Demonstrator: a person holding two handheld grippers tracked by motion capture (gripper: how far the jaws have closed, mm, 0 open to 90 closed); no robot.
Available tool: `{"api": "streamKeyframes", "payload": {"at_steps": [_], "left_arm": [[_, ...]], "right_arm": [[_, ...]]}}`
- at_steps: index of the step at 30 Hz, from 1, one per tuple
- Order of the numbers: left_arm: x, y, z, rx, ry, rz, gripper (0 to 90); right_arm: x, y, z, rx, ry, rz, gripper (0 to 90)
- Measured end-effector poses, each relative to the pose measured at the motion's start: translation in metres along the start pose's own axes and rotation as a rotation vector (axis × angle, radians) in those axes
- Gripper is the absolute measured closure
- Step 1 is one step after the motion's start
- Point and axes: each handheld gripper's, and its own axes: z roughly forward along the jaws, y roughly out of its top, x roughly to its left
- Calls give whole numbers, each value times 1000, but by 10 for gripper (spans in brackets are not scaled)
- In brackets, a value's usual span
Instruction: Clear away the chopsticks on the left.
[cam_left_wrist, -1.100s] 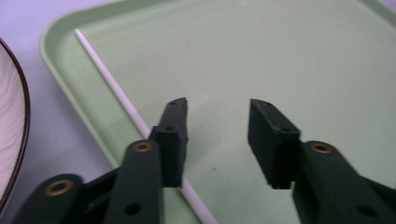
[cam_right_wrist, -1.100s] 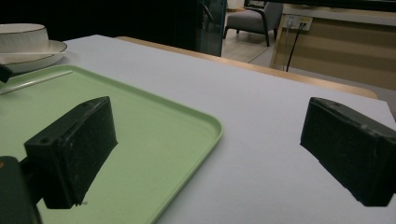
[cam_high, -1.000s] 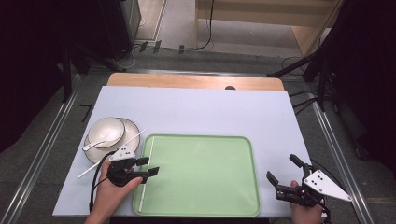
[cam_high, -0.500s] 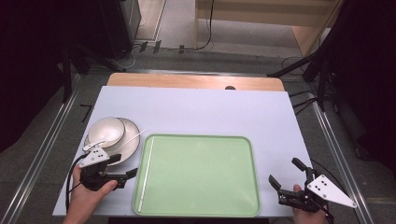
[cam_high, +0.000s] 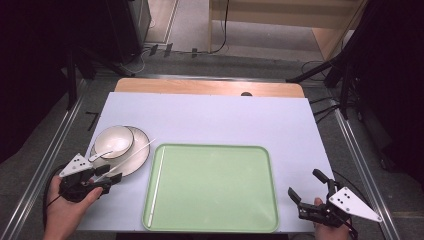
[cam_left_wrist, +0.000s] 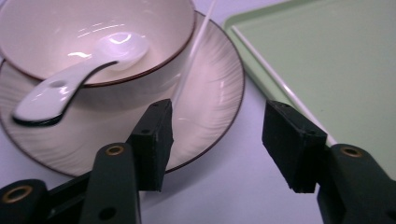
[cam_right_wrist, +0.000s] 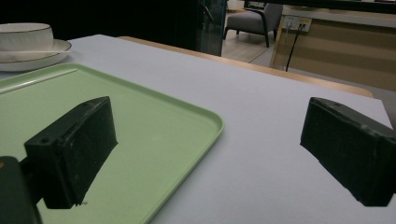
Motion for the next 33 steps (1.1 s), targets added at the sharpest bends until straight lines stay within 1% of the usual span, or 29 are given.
{"api": "streamKeyframes", "payload": {"at_steps": [2,4,6,7,8,10,15,17,20,21,22,23,24,25,26,27,28,29,30,33], "left_arm": [[5,-1,5,26,20,10,496],[6,0,8,34,33,5,521],[6,0,10,38,34,5,527],[7,1,14,50,29,12,552],[7,1,14,50,29,12,560],[8,2,19,63,34,14,579],[10,4,23,66,23,0,617],[11,4,26,79,33,2,626],[12,4,29,92,35,-3,675],[12,4,30,99,39,1,675],[10,4,33,114,42,14,702],[9,4,34,121,39,16,724],[9,4,34,121,39,16,744],[9,4,35,125,37,22,744],[7,4,36,130,39,33,790],[7,4,36,130,39,33,818],[7,4,36,131,35,35,818],[6,5,36,132,26,38,843],[5,5,35,130,35,49,850],[3,6,32,120,23,50,852]], "right_arm": [[1,0,0,2,0,-1,40],[1,0,1,4,3,-5,40],[2,0,1,5,3,-5,40],[2,0,1,6,3,-7,40],[2,0,1,6,3,-7,40],[1,0,1,8,2,-5,40],[1,-1,0,9,3,-5,40],[1,-1,0,10,3,-5,40],[2,-1,0,11,5,-9,40],[2,-1,0,11,5,-9,40],[2,-1,1,11,5,-9,40],[2,-1,1,11,6,-8,40],[2,-1,1,11,6,-8,40],[2,-1,1,12,6,-9,40],[2,-1,2,15,8,-8,40],[2,-1,2,15,8,-8,40],[3,-1,2,16,7,-7,40],[3,-1,2,17,7,-8,40],[3,-1,2,17,8,-9,40],[2,-1,2,17,9,-6,40]]}}
